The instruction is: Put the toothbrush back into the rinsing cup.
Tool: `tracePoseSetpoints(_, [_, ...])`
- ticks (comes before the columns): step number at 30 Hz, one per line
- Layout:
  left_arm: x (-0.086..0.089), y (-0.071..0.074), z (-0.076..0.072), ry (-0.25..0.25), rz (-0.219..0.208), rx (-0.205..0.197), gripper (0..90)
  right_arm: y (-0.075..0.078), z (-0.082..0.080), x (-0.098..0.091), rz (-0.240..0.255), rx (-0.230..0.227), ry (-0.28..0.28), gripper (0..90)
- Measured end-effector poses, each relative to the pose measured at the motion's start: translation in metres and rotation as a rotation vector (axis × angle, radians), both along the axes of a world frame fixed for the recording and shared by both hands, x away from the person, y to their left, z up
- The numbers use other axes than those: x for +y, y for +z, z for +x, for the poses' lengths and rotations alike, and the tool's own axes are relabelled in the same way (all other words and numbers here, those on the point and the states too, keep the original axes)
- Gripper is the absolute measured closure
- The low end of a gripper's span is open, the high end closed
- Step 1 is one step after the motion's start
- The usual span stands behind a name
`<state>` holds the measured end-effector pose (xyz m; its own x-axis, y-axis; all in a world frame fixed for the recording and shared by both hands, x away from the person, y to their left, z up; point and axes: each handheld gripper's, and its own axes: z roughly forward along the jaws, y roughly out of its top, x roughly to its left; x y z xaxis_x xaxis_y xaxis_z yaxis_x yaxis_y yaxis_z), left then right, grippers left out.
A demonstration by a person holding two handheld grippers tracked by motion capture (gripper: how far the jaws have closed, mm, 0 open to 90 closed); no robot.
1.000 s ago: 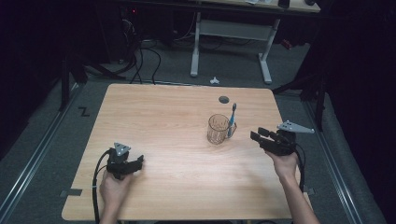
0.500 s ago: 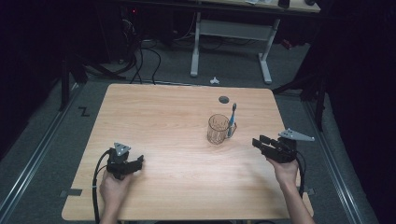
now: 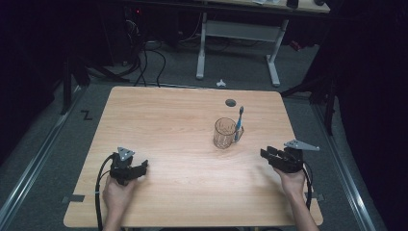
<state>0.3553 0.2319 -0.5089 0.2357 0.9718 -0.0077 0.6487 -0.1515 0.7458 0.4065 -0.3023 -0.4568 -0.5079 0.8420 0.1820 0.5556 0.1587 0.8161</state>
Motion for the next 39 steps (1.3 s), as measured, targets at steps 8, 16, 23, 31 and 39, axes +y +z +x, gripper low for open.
tracePoseSetpoints(8, [0.0,0.0,0.0,0.0,0.0,0.0,28.0,-0.011,0.002,-0.001,-0.035,0.026,-0.016,59.9])
tracePoseSetpoints(16, [0.0,0.0,0.0,0.0,0.0,0.0,28.0,-0.024,0.007,-0.001,-0.087,0.037,-0.049,59.9])
tracePoseSetpoints(23, [0.0,0.0,0.0,0.0,0.0,0.0,28.0,-0.031,0.009,-0.001,-0.109,0.048,-0.067,59.9])
tracePoseSetpoints(31, [0.0,0.0,0.0,0.0,0.0,0.0,28.0,-0.037,0.01,0.002,-0.153,0.049,-0.073,59.7])
tracePoseSetpoints(39, [0.0,0.0,0.0,0.0,0.0,0.0,28.0,-0.04,0.011,0.005,-0.18,0.049,-0.073,59.5])
